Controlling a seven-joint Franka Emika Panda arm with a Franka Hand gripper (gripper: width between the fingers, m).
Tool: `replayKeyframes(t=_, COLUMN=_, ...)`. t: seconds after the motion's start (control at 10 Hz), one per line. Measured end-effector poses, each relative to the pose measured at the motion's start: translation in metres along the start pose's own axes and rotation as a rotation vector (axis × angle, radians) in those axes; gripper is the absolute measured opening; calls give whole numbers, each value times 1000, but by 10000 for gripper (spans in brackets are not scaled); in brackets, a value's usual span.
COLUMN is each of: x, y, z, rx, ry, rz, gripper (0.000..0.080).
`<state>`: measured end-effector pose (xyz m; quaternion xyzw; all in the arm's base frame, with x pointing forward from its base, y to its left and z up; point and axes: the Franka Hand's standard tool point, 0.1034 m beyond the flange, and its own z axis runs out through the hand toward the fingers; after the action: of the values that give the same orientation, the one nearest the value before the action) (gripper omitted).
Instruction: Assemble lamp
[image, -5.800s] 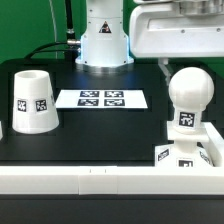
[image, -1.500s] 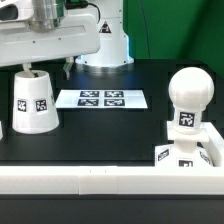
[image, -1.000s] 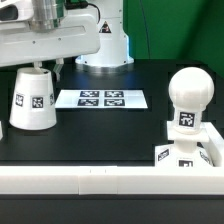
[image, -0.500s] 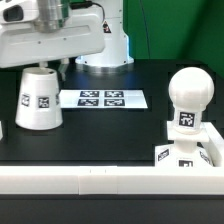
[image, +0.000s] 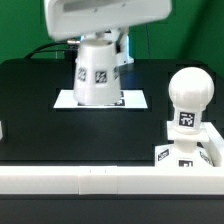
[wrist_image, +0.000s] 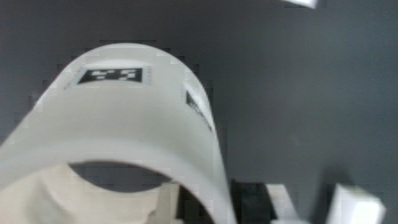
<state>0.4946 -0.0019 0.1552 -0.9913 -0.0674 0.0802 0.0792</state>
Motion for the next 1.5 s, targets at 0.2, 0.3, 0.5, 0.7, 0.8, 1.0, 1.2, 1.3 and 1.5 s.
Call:
replayKeyframes(t=0.2, x=39, y=-21, z=-35, rx=14, ry=5, rz=117, gripper=45)
replayKeyframes(t=0.3, x=65, y=-27, z=-52, rx=17, ry=21, rz=164, gripper=45)
replayKeyframes(t=0.5, x=77, y=-26, z=-57, rx=16, ry=34, rz=169, gripper=45)
replayKeyframes(t=0.7, x=76, y=-26, z=-54, rx=16, ry=28, rz=170, gripper=45)
replayKeyframes(t=0.8, x=76, y=-26, z=-54, rx=16, ry=28, rz=170, gripper=45)
replayKeyframes(t=1.0, x=75, y=-32, z=-62, rx=21, ry=38, rz=171, gripper=45)
replayKeyframes(t=1.2, x=86, y=-53, z=-78, rx=39, ry=60, rz=218, gripper=45)
replayKeyframes(t=1.3, x=93, y=-62, z=-85, rx=43, ry=65, rz=233, gripper=45)
replayKeyframes(t=1.5, x=113, y=-80, z=-96, rx=51, ry=77, rz=267, gripper=45)
